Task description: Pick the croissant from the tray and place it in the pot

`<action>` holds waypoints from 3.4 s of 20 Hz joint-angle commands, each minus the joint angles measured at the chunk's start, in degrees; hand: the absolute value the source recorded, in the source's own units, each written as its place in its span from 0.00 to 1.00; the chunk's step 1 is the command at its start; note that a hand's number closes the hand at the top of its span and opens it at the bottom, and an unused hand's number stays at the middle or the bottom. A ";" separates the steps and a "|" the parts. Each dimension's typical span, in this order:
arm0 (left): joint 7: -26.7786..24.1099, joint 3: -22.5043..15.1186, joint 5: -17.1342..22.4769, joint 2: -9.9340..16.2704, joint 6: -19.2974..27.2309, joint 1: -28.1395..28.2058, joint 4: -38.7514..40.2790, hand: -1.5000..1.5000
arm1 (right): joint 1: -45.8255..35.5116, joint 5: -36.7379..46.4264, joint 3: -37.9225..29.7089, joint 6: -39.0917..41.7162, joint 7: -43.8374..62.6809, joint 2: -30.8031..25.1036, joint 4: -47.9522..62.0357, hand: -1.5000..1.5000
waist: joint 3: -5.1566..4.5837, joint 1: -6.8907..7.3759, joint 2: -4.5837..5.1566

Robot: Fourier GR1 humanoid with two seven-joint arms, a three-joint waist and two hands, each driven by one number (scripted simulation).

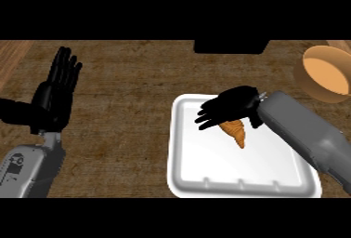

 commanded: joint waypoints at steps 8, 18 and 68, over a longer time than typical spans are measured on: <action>-0.58 0.98 -0.69 0.01 -2.65 3.78 -2.01 0.50 | 2.03 5.23 -0.97 -5.06 -7.10 9.09 11.16 0.00 | 0.00 0.02 0.02; 1.56 1.25 -1.54 -1.34 -1.08 1.25 -1.18 0.50 | 3.29 6.66 0.59 -8.49 -13.36 9.48 7.31 1.00 | 0.03 0.01 0.02; 0.54 4.87 -3.36 -1.52 -3.02 3.09 -2.42 0.50 | 21.70 -11.75 -61.95 -12.28 72.97 -19.85 -31.53 1.00 | 0.00 -1.47 -0.28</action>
